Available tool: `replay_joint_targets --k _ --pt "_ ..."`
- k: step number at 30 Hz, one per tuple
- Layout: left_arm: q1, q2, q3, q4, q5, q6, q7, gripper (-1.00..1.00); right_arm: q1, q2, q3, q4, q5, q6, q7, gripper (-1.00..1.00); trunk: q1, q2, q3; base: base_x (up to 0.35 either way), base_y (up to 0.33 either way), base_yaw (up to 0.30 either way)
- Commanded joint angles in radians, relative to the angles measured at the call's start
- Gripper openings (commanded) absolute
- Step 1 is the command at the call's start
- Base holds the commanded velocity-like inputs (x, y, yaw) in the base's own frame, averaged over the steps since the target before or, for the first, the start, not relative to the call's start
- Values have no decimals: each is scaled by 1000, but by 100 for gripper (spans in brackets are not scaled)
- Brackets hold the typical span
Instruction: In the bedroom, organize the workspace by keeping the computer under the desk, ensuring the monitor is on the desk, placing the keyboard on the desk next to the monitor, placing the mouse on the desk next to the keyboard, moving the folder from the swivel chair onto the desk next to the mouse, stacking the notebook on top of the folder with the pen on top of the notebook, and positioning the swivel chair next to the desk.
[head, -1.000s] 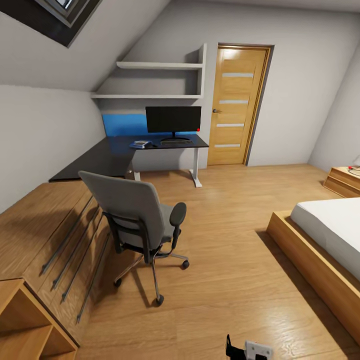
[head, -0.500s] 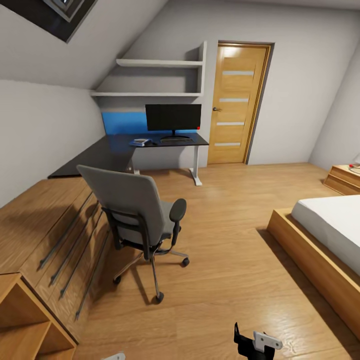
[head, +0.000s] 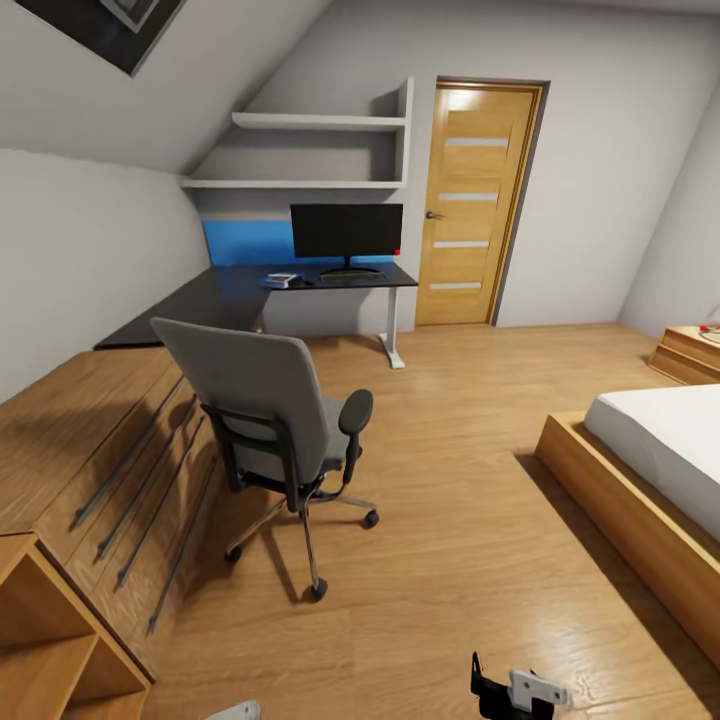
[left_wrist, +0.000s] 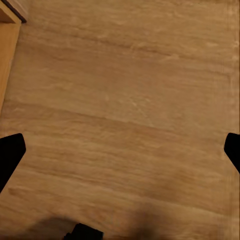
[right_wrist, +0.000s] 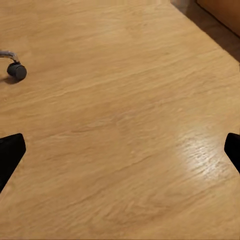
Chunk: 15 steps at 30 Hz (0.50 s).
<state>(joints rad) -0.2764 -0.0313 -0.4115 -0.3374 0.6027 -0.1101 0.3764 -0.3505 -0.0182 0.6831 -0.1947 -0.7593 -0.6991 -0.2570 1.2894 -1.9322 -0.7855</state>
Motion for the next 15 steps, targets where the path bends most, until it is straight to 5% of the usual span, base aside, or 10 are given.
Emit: replay_joint_targets --k 1,7,8,11,15 --pt "-74 -17 -8 -49 6 72 11 100 -48 0 7 -96 -2 66 -9 100 4 -8 -4 0 0 0" --pt "-225 -18 -7 -64 7 196 12 100 -196 19 6 -133 -4 320 -9 100 27 -50 -23 0 0 0" --pt "-302 -17 -6 -69 9 214 14 100 -273 72 3 -137 -6 464 -10 100 31 -57 -26 0 0 0" --pt "-331 -16 -2 -70 11 217 11 100 -302 94 2 -139 -7 507 -10 100 42 -78 -36 0 0 0" --pt "-340 -14 4 -71 10 205 6 100 -312 100 4 -134 -7 459 -9 100 57 -106 -48 0 0 0"
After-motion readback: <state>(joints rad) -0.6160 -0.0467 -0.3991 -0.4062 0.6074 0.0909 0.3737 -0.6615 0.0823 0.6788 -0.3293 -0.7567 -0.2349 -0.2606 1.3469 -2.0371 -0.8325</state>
